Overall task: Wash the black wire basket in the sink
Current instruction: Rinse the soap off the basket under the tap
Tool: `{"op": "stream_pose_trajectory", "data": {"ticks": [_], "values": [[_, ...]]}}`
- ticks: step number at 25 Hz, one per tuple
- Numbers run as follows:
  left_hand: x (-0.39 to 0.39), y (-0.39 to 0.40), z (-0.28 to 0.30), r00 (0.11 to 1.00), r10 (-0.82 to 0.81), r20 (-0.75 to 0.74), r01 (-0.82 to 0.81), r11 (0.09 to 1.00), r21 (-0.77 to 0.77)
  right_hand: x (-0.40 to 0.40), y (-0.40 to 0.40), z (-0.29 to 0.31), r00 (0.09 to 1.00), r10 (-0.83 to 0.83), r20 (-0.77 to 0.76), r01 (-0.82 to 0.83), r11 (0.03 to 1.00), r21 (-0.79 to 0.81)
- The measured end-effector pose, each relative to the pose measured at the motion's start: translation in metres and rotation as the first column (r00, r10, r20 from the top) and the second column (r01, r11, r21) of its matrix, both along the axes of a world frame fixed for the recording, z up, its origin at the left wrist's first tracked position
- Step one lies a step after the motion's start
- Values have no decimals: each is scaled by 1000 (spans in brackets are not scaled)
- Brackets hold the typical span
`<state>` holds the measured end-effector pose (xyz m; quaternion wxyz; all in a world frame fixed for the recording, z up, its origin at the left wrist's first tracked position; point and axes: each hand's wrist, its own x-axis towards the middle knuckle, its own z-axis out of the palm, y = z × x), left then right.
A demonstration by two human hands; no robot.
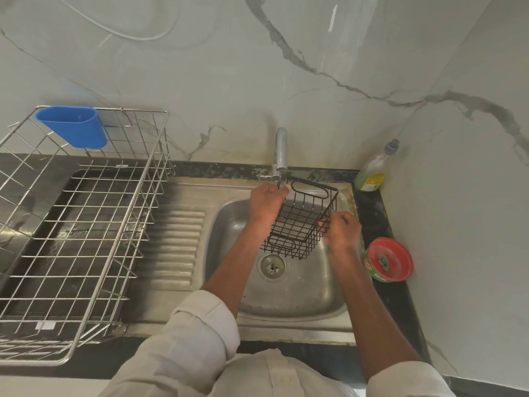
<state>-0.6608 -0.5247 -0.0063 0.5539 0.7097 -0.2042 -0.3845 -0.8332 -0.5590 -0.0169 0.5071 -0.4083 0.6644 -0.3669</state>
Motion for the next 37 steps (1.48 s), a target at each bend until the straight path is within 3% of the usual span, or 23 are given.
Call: {"op": "stream_pose_trajectory", "data": {"ticks": [5,14,23,26,29,33,37], "values": [[2,-1,0,999,-31,-21,32,999,8,-4,-2,-1,1000,0,-14,0,1000,-3],[23,20,-8,987,121,-104,-119,993,20,13,5,2,994,113,-10,-113,989,-99],[10,0,-10,994,-7,-111,5,1000,-21,-7,1,7,994,-5,111,3,1000,21],[10,-14,-18,981,18,-195,-16,1000,10,-7,2,14,988,-28,150,24,999,33],[12,-33,-20,958,-44,-285,85,988,132,-4,4,21,988,-18,152,13,999,30],[19,-59,-23,901,-69,-429,148,977,154,-4,-5,24,989,-32,145,23,998,67],[14,-72,-11,927,-108,-360,179,969,170,7,-14,21,980,-73,184,54,993,109]]}}
